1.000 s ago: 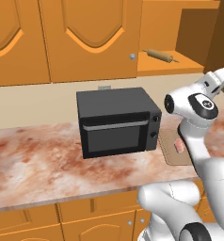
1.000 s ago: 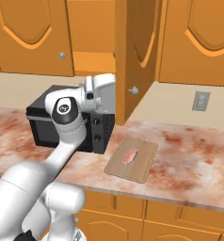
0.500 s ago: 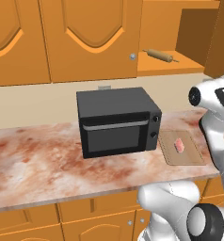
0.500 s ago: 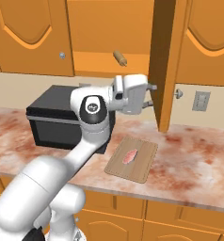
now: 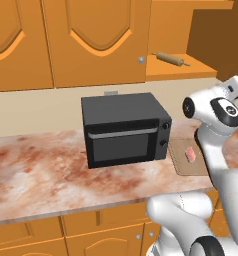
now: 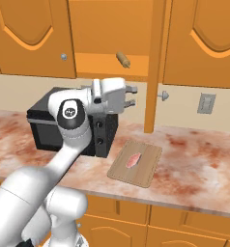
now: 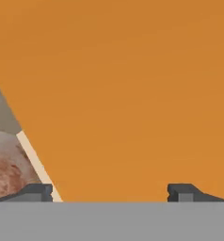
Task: Open the cabinet, retrieve the rolling pin, and place it next to the meat on the cutting board to prepare for tenderizing.
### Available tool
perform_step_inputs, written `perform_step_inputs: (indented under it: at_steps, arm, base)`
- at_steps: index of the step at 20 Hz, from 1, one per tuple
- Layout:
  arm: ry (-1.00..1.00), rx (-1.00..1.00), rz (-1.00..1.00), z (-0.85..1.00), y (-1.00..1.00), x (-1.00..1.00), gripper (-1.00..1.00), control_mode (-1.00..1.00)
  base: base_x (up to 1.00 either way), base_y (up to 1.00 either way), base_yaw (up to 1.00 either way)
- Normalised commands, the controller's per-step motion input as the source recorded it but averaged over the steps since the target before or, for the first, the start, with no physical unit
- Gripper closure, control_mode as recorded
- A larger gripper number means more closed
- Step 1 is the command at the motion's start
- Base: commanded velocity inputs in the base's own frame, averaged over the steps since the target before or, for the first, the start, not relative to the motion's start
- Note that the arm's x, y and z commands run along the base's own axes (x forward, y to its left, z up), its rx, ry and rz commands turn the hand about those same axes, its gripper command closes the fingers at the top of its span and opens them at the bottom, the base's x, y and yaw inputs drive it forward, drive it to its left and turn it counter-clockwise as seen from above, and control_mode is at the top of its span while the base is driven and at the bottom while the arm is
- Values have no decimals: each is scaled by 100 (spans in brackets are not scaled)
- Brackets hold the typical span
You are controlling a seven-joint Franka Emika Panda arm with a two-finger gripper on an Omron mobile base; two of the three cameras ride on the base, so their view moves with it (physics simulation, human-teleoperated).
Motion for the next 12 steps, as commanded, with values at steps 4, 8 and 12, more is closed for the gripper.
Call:
perform_step_inputs:
  at_steps: [4,8,12]
  arm:
    - [-18,0,11,0,88,0,-100,-100]
    - [-25,2,13,0,86,0,-100,-100]
    - [-31,6,15,0,83,0,-100,-100]
  base:
    - [0,0,0]
    - [0,0,0]
    - [0,0,0]
